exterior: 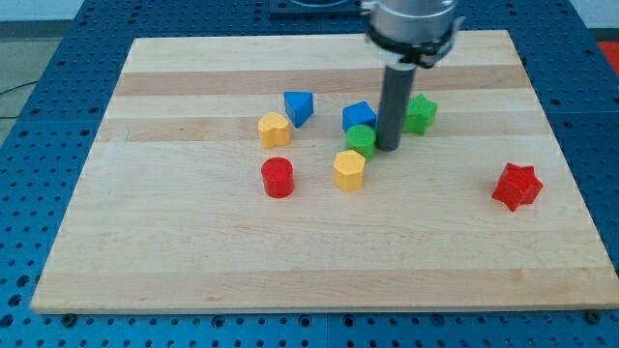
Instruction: Move the green star into the yellow heart
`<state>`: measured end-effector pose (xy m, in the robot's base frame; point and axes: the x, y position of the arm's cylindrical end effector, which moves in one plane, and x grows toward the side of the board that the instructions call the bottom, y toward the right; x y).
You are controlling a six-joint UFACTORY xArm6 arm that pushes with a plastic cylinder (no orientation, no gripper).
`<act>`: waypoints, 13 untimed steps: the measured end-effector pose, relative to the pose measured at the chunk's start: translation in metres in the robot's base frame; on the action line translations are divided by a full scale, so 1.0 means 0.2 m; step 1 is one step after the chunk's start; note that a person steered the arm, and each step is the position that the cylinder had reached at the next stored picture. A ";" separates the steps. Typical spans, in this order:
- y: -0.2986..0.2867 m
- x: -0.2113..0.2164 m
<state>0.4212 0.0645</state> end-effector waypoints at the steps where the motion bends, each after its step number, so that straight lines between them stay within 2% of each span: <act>1: 0.20 0.00; 2: 0.65 -0.01; 3: 0.51 -0.13; 4: 0.19 -0.21; 6: -0.33 -0.54; 8: 0.22 -0.60; 9: 0.32 -0.87; 10: -0.14 -0.84; 11: -0.40 -0.75; 12: 0.00 -0.91; 13: 0.14 -0.77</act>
<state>0.2665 0.0918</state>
